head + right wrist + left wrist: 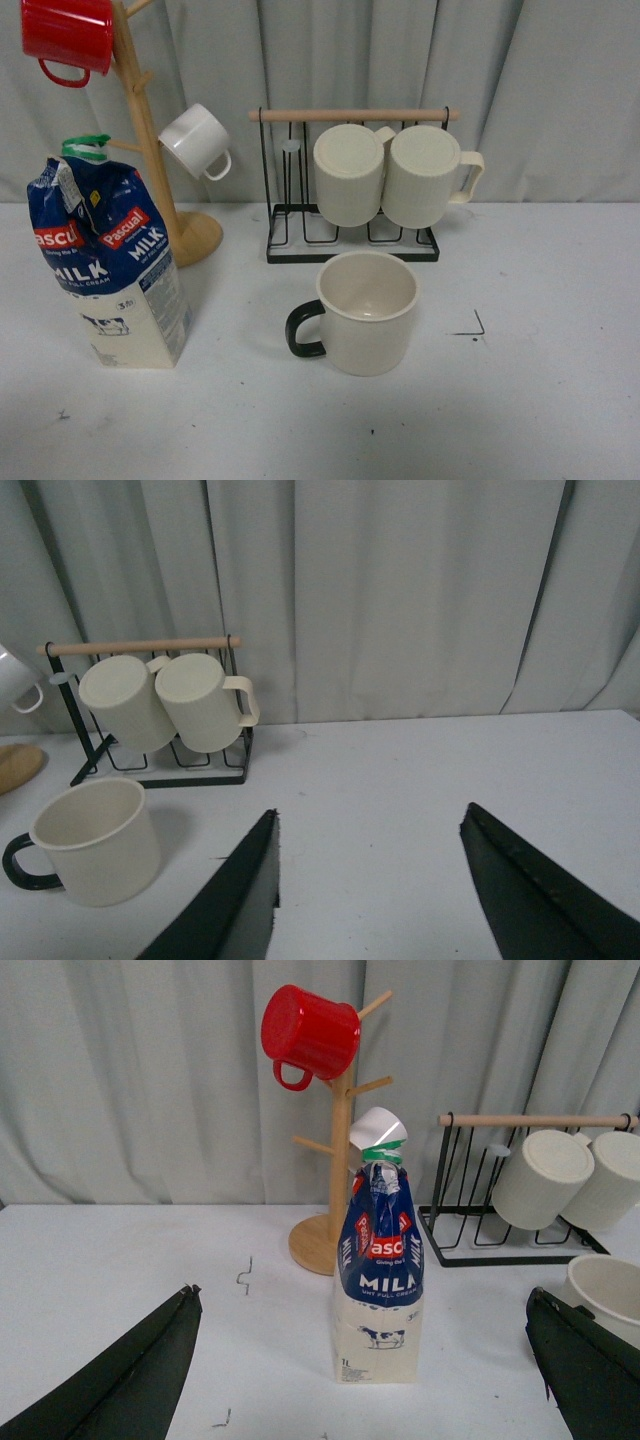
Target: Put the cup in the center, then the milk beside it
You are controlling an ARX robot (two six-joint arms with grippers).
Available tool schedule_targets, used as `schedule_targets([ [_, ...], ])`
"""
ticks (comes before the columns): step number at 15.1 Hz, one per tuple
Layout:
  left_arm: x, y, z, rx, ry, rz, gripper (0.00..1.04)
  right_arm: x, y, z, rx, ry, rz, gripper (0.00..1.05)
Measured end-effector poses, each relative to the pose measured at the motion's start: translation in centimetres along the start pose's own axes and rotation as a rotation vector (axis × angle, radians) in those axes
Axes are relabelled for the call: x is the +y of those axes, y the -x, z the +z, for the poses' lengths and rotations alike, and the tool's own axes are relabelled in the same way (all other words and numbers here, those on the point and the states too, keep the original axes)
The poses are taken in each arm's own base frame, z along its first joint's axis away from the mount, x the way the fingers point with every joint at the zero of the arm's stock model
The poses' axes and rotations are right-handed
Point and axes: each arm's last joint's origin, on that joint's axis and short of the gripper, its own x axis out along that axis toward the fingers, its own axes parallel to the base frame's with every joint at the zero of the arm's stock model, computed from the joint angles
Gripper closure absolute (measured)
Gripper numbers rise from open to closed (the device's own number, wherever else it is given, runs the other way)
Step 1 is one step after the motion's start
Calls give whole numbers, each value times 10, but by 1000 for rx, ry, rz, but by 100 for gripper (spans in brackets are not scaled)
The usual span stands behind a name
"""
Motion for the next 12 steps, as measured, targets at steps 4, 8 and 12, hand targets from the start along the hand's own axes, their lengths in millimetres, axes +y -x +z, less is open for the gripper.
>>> schedule_targets([
  [4, -7, -7, 15, 472, 140, 68, 7, 0, 0, 0, -1, -1, 1, 5],
  [8, -29, -68, 87, 316, 216, -46, 7, 0, 0, 0, 0, 0, 1, 6],
  [12, -31, -159, 103, 361, 112, -114, 7, 0, 0, 0, 0, 0, 0, 6],
])
